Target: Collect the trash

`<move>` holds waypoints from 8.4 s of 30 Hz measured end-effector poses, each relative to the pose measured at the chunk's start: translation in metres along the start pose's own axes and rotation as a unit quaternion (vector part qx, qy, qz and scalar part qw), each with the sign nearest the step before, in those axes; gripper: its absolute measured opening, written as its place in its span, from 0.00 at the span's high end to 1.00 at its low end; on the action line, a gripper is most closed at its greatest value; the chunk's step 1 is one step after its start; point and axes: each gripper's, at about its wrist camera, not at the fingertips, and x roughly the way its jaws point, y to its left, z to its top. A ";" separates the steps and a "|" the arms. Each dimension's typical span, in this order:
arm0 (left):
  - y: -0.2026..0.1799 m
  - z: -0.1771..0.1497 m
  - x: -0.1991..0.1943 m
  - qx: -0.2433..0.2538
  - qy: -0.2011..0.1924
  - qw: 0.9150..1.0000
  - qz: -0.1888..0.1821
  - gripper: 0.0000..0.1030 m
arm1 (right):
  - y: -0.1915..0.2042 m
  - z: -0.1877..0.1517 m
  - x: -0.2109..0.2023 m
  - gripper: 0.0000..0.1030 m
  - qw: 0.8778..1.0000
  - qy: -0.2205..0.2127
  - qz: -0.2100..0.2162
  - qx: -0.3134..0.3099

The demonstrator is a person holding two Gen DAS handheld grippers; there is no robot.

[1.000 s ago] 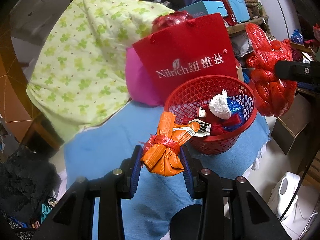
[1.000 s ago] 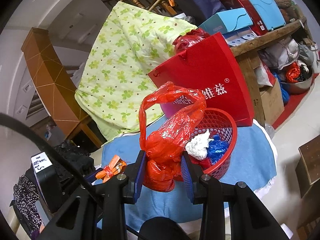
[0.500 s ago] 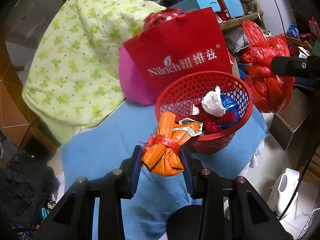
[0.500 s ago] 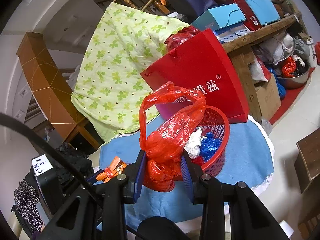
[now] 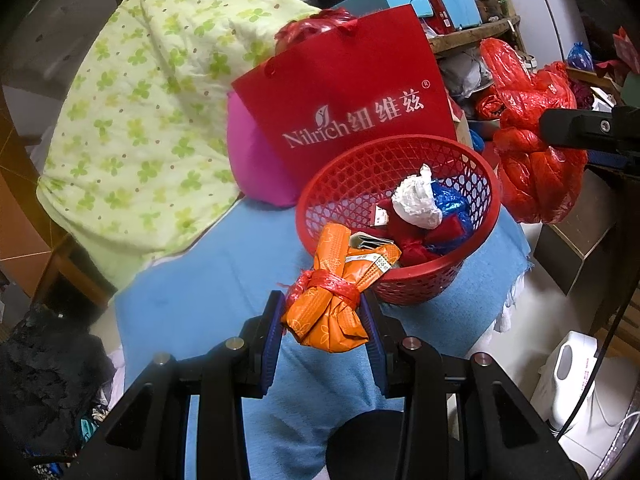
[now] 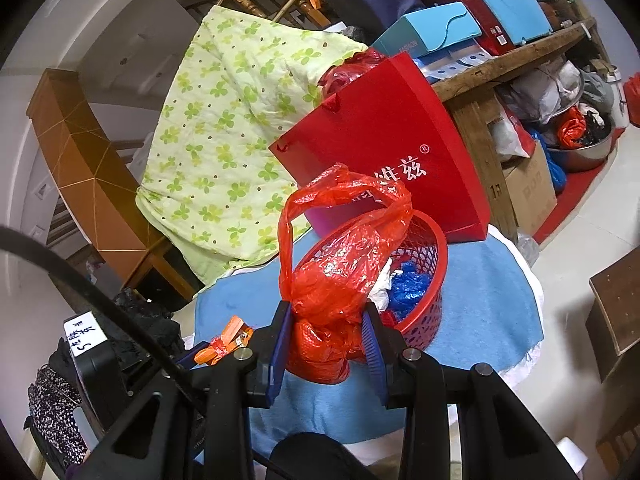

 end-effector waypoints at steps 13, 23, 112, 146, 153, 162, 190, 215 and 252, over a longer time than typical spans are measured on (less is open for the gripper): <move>-0.006 -0.005 0.013 -0.002 0.013 1.000 -0.013 0.62 | -0.008 -0.004 0.009 0.64 1.000 0.011 -0.010 0.006; -0.003 -0.008 0.026 -0.012 0.024 0.999 -0.035 0.62 | -0.008 -0.005 0.018 0.64 1.000 0.021 -0.020 0.004; 0.150 -0.033 -0.131 -0.177 -0.126 0.974 0.070 0.04 | 0.187 -0.027 -0.068 0.24 0.948 -0.089 -0.146 -0.269; 0.151 -0.046 -0.169 -0.196 -0.114 0.968 0.110 0.00 | 0.189 -0.027 -0.097 0.13 0.945 -0.112 -0.171 -0.257; 0.151 -0.047 -0.171 -0.196 -0.110 0.969 0.105 0.00 | 0.189 -0.027 -0.093 0.13 0.945 -0.107 -0.174 -0.257; 0.154 -0.051 -0.177 -0.203 -0.113 0.967 0.106 0.00 | 0.192 -0.029 -0.094 0.13 0.946 -0.117 -0.166 -0.253; 0.165 -0.062 -0.177 -0.229 -0.092 0.964 0.104 0.00 | 0.199 -0.035 -0.088 0.12 0.952 -0.107 -0.154 -0.240; 0.149 -0.058 -0.165 -0.213 -0.078 0.970 0.091 0.00 | 0.177 -0.031 -0.089 0.12 0.958 -0.101 -0.160 -0.218; 0.145 -0.059 -0.161 -0.213 -0.076 0.970 0.086 0.00 | 0.179 -0.035 -0.087 0.12 0.957 -0.099 -0.159 -0.219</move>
